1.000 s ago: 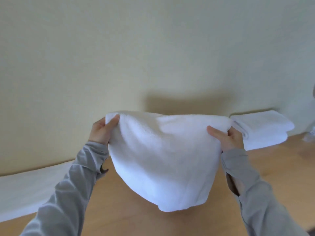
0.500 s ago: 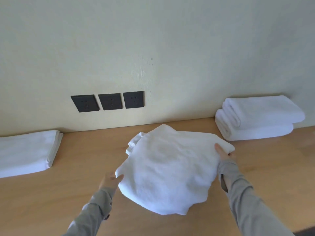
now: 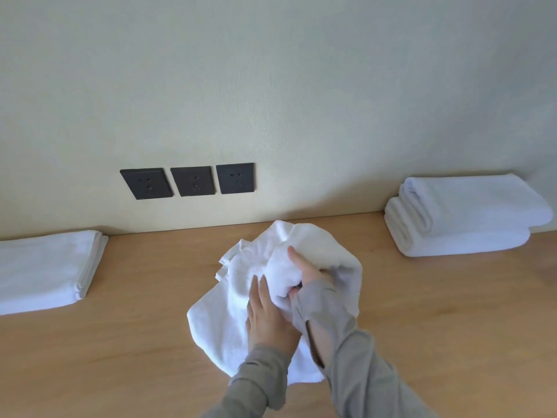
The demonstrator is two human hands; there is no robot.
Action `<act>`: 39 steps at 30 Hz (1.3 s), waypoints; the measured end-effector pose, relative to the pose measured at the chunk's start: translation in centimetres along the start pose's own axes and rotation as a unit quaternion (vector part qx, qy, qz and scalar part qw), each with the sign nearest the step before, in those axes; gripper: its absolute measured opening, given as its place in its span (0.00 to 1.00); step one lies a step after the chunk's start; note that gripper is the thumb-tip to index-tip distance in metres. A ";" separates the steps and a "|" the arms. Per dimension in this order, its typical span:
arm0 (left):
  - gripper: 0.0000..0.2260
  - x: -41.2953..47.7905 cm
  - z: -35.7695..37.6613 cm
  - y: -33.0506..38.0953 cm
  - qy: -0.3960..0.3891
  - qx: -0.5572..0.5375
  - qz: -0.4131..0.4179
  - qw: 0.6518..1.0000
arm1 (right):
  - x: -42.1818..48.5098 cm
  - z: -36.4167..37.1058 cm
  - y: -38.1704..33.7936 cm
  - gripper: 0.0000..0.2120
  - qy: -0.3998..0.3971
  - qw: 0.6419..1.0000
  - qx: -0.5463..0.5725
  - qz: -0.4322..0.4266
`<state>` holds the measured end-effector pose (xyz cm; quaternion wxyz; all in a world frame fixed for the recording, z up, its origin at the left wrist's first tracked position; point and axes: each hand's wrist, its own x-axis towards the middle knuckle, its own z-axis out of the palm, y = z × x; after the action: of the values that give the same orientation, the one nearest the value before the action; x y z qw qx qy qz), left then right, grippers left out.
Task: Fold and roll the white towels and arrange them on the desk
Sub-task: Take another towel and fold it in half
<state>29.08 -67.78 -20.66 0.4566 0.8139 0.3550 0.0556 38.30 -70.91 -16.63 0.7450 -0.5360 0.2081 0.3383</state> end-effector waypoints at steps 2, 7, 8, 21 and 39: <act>0.28 0.8 -0.5 -0.2 0.054 -0.014 0.017 0.998 | -0.5 0.8 0.3 0.20 0.011 1.000 -0.023 -0.003; 0.12 2.7 -4.0 -0.6 0.053 -0.067 0.049 0.995 | -1.4 -0.3 -1.1 0.14 -0.051 0.991 -0.101 -0.074; 0.13 3.3 -5.0 -0.7 0.060 -0.055 0.051 0.995 | -1.4 -1.4 -1.1 0.10 -0.067 0.979 -0.166 -0.103; 0.08 8.8 -17.3 0.6 -0.158 -0.088 0.078 0.980 | 2.1 -10.1 4.0 0.15 0.223 0.839 -0.421 -0.262; 0.12 9.8 -33.5 9.2 -0.502 0.144 0.023 0.852 | -10.5 -1.9 -22.0 0.02 -0.158 0.545 -0.795 -0.213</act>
<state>27.29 -41.03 3.56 0.4486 0.7956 0.0626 -0.4022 47.19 -79.95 4.26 0.0846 -0.8754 -0.3880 0.2758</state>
